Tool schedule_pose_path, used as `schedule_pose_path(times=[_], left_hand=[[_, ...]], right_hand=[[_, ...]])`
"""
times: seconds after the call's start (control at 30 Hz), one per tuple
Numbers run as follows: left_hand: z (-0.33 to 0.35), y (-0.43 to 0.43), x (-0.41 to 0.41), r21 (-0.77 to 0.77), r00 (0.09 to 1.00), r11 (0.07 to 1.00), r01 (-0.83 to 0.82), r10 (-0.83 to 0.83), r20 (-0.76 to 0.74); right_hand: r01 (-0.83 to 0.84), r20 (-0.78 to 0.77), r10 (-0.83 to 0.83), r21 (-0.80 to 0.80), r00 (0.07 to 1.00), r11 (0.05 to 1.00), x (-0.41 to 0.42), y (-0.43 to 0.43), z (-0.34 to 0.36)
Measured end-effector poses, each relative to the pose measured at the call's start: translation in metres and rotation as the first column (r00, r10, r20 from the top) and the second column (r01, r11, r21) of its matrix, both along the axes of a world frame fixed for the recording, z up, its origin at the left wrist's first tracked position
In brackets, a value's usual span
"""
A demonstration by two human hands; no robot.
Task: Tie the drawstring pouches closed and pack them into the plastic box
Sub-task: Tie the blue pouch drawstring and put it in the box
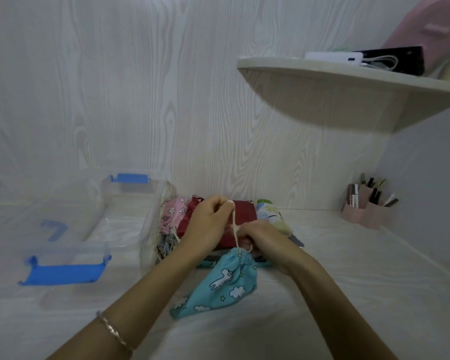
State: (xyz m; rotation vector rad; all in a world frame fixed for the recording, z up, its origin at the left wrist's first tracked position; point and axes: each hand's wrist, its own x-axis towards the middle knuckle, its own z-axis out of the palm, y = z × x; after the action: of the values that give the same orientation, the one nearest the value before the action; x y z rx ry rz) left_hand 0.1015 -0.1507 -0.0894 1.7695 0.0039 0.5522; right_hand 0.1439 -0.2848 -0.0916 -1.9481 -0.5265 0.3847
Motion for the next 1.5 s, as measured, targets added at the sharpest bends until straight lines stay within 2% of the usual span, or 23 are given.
schedule_pose_path(times=[0.07, 0.17, 0.23, 0.33, 0.4, 0.47, 0.53, 0.67, 0.8, 0.9, 1.03, 1.17, 1.33, 1.5], left_hand=[[0.001, 0.002, 0.006, 0.083, 1.000, 0.996, -0.021, 0.021, -0.003], [0.002, 0.004, 0.007, 0.099, 1.000, 0.995, -0.010, 0.011, -0.010], [0.000, 0.005, 0.007, 0.072, 0.998, 0.997, 0.036, -0.033, -0.054], [-0.008, 0.007, 0.004, 0.030, 0.972, 0.997, 0.065, -0.056, -0.229], [-0.009, 0.010, -0.002, 0.106, 0.937, 0.991, 0.076, -0.035, -0.348], [-0.013, 0.013, -0.006, 0.134, 0.912, 0.986, 0.103, -0.040, -0.409], [-0.015, 0.015, -0.009, 0.059, 0.902, 0.991, 0.122, -0.086, -0.424], [-0.017, 0.018, -0.009, 0.024, 0.933, 0.995, 0.099, -0.084, -0.349], [-0.014, 0.024, -0.009, 0.220, 0.956, 0.964, 0.151, -0.087, -0.279], [-0.011, 0.022, -0.014, 0.343, 0.928, 0.897, 0.279, -0.159, -0.338], [-0.008, 0.016, -0.017, 0.199, 0.914, 0.929, 0.313, -0.237, -0.328], [-0.012, 0.013, -0.014, 0.104, 0.926, 0.943, 0.317, -0.285, -0.246], [-0.019, 0.006, -0.014, 0.113, 0.959, 0.963, 0.243, -0.222, -0.175], [-0.022, 0.003, -0.015, 0.136, 0.982, 0.977, 0.166, -0.150, -0.116]], right_hand=[[-0.083, -0.105, 0.084, 0.014, 0.991, 0.996, -0.002, 0.001, 0.003], [-0.161, -0.050, 0.157, -0.107, 0.986, 0.981, -0.005, 0.000, 0.002], [-0.140, -0.029, 0.137, -0.114, 0.990, 0.984, -0.005, -0.001, 0.000], [-0.091, -0.061, 0.087, -0.059, 0.994, 0.994, -0.004, -0.002, -0.002], [-0.022, -0.074, 0.024, 0.026, 0.997, 0.999, -0.002, -0.003, -0.006], [0.051, -0.088, -0.041, 0.122, 0.995, 0.991, 0.002, -0.004, -0.009], [0.093, -0.094, -0.077, 0.181, 0.993, 0.979, 0.004, -0.004, -0.008], [0.134, -0.111, -0.105, 0.292, 0.988, 0.947, 0.004, -0.004, -0.008], [0.199, -0.069, -0.186, 0.297, 0.980, 0.934, 0.002, -0.008, -0.009], [0.191, -0.056, -0.183, 0.310, 0.981, 0.931, -0.002, -0.007, -0.010], [0.121, 0.000, -0.127, 0.288, 0.992, 0.950, -0.005, -0.004, -0.007], [0.130, 0.018, -0.140, 0.278, 0.990, 0.952, -0.005, -0.005, -0.003], [0.228, 0.142, -0.261, 0.210, 0.955, 0.951, -0.004, -0.007, -0.003], [0.254, 0.127, -0.280, 0.184, 0.952, 0.950, -0.007, -0.008, -0.002]])
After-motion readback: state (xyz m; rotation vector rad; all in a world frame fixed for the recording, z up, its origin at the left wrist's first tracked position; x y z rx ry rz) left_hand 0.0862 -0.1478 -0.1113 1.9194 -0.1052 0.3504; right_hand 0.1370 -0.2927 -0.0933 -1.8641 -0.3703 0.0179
